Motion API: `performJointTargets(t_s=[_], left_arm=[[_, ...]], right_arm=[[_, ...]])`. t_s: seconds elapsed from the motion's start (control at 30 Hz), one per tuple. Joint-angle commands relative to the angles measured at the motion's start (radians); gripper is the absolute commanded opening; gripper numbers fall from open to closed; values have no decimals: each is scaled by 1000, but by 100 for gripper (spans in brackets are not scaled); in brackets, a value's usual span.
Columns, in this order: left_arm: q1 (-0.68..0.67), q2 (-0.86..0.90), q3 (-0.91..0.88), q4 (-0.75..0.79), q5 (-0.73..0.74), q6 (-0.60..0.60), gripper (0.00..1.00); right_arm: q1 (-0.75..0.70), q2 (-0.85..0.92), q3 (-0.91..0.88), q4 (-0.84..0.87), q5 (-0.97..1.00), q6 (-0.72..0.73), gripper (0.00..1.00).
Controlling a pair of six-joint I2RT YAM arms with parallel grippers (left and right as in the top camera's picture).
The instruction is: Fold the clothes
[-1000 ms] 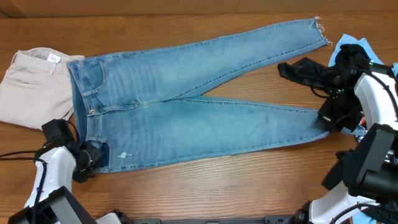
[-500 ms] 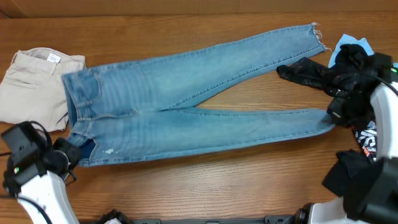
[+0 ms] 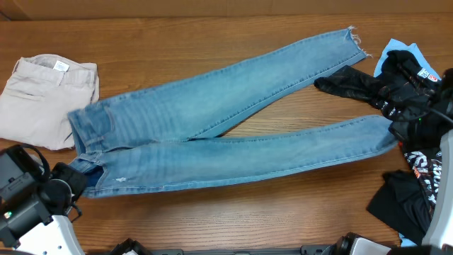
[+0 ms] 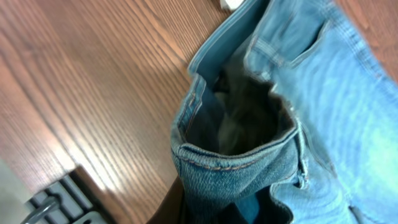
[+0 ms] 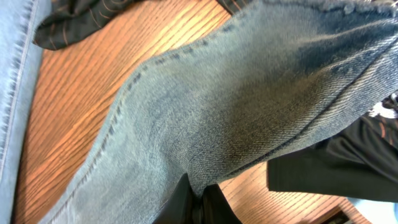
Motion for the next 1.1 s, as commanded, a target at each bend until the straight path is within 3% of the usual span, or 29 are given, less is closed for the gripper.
performJointTargets(t_s=[0.0,0.33,0.73,0.87,1.07], left_arm=[[16,-12,72,-29,-82,-29,4],[16,69,72,25,-84,-45,5],[16,227,72,301,101,-38,4],[16,233,72,264,222,-37,4],[19,152,111,66,343,-37,4]], right_arm=[[-15,-39,0,12,33,-19,4],[48,9,65,96,-34,-131,5],[147,360,381,106,-24,-166,4],[148,409,413,141,-7,-162,4],[143,409,419,142,28,-162,4]])
